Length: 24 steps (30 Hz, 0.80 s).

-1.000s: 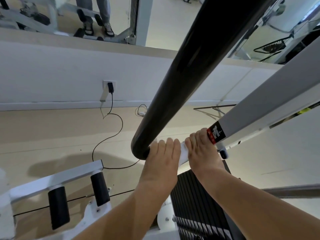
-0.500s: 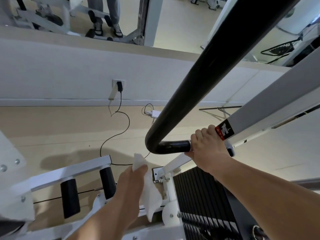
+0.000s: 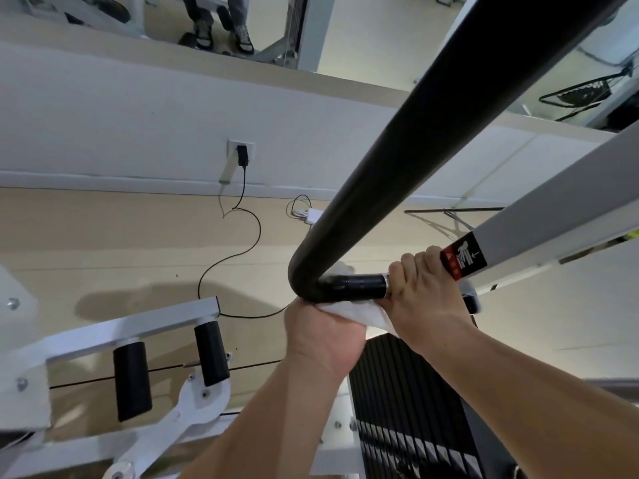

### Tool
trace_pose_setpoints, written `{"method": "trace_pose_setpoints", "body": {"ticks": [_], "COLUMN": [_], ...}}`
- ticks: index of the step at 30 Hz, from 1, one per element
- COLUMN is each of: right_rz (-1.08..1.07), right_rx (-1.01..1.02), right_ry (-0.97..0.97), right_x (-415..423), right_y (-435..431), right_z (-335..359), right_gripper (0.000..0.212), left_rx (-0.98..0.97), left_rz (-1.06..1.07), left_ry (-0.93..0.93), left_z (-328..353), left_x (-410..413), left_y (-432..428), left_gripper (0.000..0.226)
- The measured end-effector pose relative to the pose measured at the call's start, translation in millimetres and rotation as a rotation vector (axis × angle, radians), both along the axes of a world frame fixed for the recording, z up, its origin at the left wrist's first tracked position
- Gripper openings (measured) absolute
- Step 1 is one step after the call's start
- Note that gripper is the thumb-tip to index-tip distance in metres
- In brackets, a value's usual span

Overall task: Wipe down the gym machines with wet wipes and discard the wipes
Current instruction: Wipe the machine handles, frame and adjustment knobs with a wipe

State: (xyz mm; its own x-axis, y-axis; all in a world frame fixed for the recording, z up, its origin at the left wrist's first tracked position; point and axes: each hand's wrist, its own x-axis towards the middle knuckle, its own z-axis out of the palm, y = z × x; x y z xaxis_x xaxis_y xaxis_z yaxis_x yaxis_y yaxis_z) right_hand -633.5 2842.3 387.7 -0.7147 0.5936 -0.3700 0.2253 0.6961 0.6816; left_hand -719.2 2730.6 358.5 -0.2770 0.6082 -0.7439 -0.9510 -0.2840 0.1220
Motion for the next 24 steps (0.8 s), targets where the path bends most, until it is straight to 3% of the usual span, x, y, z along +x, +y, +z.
{"method": "trace_pose_setpoints", "body": {"ticks": [2,5,7,10,15,20,22,24], "right_rz": [-0.005,-0.010,-0.031,-0.023,-0.022,-0.003,-0.011,-0.023], "right_rx": [0.001,-0.012,-0.016,-0.003,0.014,0.002,0.005,-0.005], "right_ry": [0.000,0.016,0.018,0.009,-0.013,0.039,0.033,0.042], "right_x": [1,1,1,1,1,1,1,1], "right_y": [0,1,2,0,-2,-3,-3,-2], "right_z": [1,0,-1,0,0,1,0,-1], "right_gripper": [0.044,0.044,0.044,0.044,0.040,0.042,0.043,0.044], "left_rx": [0.018,0.154,0.096,0.045,-0.053,-0.085,-0.120,-0.134], "left_rz": [0.081,0.113,0.095,0.039,-0.021,-0.143,-0.222,-0.201], "left_ry": [-0.008,0.073,0.123,-0.013,0.002,0.565,0.797,0.933], "left_z": [-2,12,17,8,15,87,87,79], "left_x": [-18,-43,-38,-27,-28,-39,-34,-29], "left_y": [-14,-33,-30,-18,-17,-44,-43,-41], "left_gripper": [0.019,0.033,0.026,0.022,0.020,0.022,0.037,0.034]}}
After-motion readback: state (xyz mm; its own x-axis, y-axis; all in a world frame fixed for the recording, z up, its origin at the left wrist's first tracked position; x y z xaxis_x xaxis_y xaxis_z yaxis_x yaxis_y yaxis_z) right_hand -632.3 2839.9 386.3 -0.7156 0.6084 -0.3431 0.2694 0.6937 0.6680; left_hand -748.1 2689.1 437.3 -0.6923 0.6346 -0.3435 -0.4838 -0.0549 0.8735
